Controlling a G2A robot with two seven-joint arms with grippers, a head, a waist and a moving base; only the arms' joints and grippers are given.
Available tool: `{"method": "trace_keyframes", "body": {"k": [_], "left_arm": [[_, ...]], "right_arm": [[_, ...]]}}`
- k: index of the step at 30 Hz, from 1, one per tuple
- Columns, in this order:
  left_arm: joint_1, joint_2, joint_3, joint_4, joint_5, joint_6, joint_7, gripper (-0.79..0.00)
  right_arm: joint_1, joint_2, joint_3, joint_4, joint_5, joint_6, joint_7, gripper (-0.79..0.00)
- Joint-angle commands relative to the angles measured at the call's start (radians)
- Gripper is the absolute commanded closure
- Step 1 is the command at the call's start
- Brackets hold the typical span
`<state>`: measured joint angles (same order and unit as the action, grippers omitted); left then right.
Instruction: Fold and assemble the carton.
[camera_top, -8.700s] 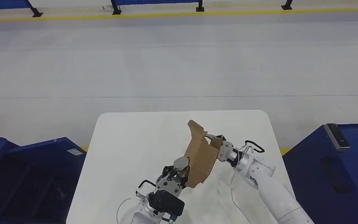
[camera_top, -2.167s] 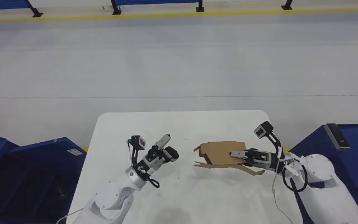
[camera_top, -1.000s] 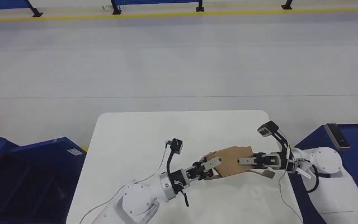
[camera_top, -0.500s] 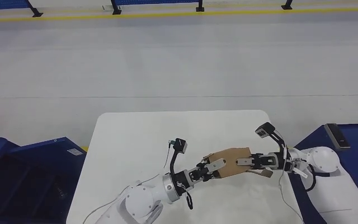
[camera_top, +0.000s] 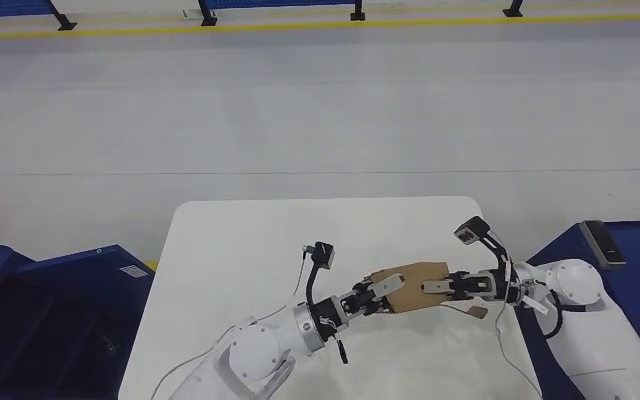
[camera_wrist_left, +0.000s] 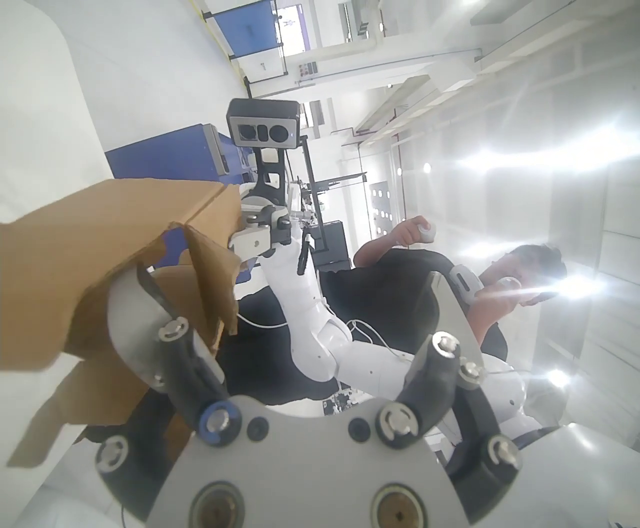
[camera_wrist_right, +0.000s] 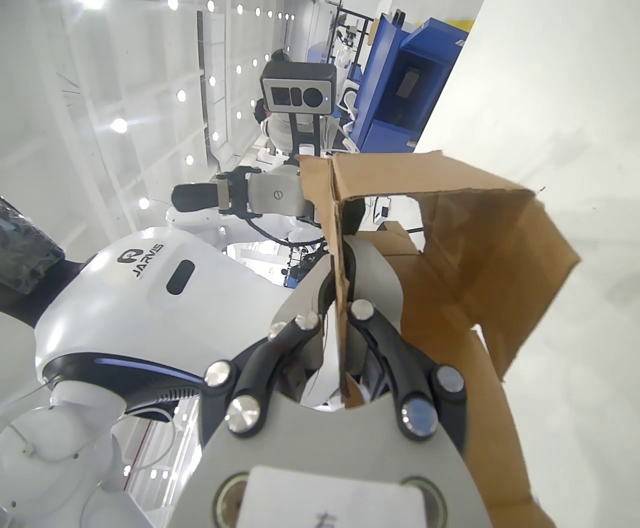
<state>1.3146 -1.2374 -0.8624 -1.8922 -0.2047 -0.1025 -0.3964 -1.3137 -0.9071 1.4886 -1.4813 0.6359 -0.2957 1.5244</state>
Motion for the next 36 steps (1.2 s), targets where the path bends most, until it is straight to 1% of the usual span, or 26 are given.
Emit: {"method": "trace_keyframes", "body": {"k": [1, 5, 8, 11, 14, 18, 19, 22, 24, 26, 28, 30, 33, 36], "left_arm": [[0.026, 0.004, -0.021, -0.026, 0.019, -0.024, 0.019, -0.785], [0.085, 0.018, -0.083, -0.078, 0.038, -0.056, 0.029, -0.785], [0.142, 0.029, -0.144, -0.111, 0.043, -0.098, 0.048, -0.785], [0.183, 0.036, -0.201, -0.116, 0.003, -0.147, 0.061, -0.785], [0.195, 0.038, -0.237, -0.093, -0.019, -0.153, 0.08, -0.785], [0.195, 0.038, -0.237, -0.093, -0.019, -0.153, 0.08, -0.785], [0.194, 0.038, -0.24, -0.073, -0.016, -0.141, 0.083, -0.785], [0.154, 0.033, -0.234, -0.034, 0.021, -0.115, 0.113, -0.785], [0.136, 0.029, -0.212, -0.021, 0.086, -0.097, 0.13, -0.785], [0.121, 0.025, -0.181, -0.015, 0.146, -0.067, 0.132, -0.785], [0.108, 0.021, -0.153, -0.011, 0.153, -0.06, 0.116, -0.785], [0.101, 0.017, -0.14, -0.007, 0.153, -0.061, 0.112, -0.785], [0.086, 0.013, -0.118, -0.004, 0.17, -0.04, 0.094, -0.785], [0.08, 0.01, -0.102, -0.004, 0.177, -0.043, 0.092, -0.785]], "right_arm": [[0.009, 0.002, 0.013, 0.021, 0.043, 0.012, 0.012, 0.0], [0.025, 0.013, 0.011, 0.057, 0.156, 0.031, 0.012, 0.0], [0.045, 0.03, -0.014, 0.07, 0.286, 0.075, 0.012, 0.0], [0.065, 0.05, -0.064, 0.065, 0.443, 0.133, 0.012, 0.0], [0.093, 0.067, -0.118, 0.069, 0.591, 0.192, 0.012, 0.0], [0.093, 0.067, -0.118, 0.069, 0.591, 0.192, 0.012, 0.0], [0.093, 0.067, -0.118, 0.069, 0.591, 0.192, 0.012, 0.0], [0.093, 0.067, -0.118, 0.069, 0.591, 0.192, 0.012, 0.0], [0.093, 0.067, -0.118, 0.069, 0.591, 0.192, 0.012, 0.0], [0.083, 0.065, -0.124, 0.037, 0.589, 0.201, -0.006, 0.0], [0.069, 0.063, -0.121, 0.014, 0.577, 0.195, -0.011, 0.0], [0.057, 0.062, -0.115, 0.0, 0.572, 0.192, -0.014, 0.0], [0.039, 0.06, -0.105, -0.016, 0.56, 0.19, -0.008, 0.0], [0.028, 0.058, -0.102, -0.028, 0.551, 0.185, -0.002, 0.0]]}}
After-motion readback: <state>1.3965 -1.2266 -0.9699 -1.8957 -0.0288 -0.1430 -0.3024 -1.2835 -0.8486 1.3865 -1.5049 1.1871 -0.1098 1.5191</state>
